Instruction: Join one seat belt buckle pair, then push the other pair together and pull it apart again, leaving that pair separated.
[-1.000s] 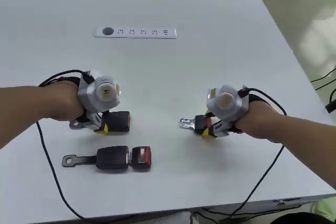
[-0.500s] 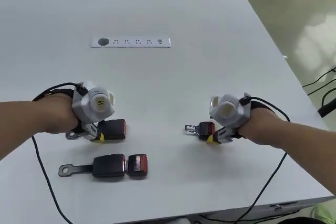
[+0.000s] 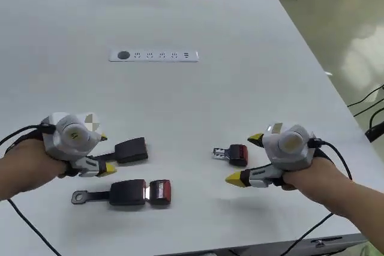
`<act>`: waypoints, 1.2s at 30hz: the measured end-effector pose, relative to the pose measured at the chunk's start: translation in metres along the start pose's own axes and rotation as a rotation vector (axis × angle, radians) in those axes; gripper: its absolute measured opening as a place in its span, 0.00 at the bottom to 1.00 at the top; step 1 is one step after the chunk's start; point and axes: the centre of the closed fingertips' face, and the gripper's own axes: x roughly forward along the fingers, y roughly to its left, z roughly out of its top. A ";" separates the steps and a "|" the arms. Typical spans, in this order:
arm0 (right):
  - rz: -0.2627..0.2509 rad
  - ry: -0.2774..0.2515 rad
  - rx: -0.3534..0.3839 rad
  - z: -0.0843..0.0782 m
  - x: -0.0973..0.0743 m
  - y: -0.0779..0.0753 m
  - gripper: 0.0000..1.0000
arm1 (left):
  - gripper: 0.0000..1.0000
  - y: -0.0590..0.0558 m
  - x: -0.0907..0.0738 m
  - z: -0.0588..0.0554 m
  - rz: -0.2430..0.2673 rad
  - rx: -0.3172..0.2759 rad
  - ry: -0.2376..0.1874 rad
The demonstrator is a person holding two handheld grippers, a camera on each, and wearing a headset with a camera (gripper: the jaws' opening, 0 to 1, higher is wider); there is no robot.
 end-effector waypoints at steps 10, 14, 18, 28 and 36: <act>-0.016 -0.056 0.011 0.001 -0.035 0.034 0.83 | 0.63 -0.047 -0.058 -0.027 0.044 -0.179 -0.070; -0.037 -0.064 0.029 -0.004 -0.045 0.040 0.86 | 0.70 -0.049 -0.082 -0.042 0.103 -0.247 -0.087; -0.060 -0.085 0.053 -0.006 -0.052 0.041 0.92 | 0.76 -0.049 -0.097 -0.058 0.128 -0.294 -0.080; -0.078 -0.101 0.117 -0.014 -0.058 0.043 1.00 | 0.94 -0.049 -0.110 -0.083 0.184 -0.354 -0.057; -0.093 -0.108 0.145 -0.016 -0.058 0.045 1.00 | 1.00 -0.046 -0.114 -0.081 0.213 -0.402 -0.082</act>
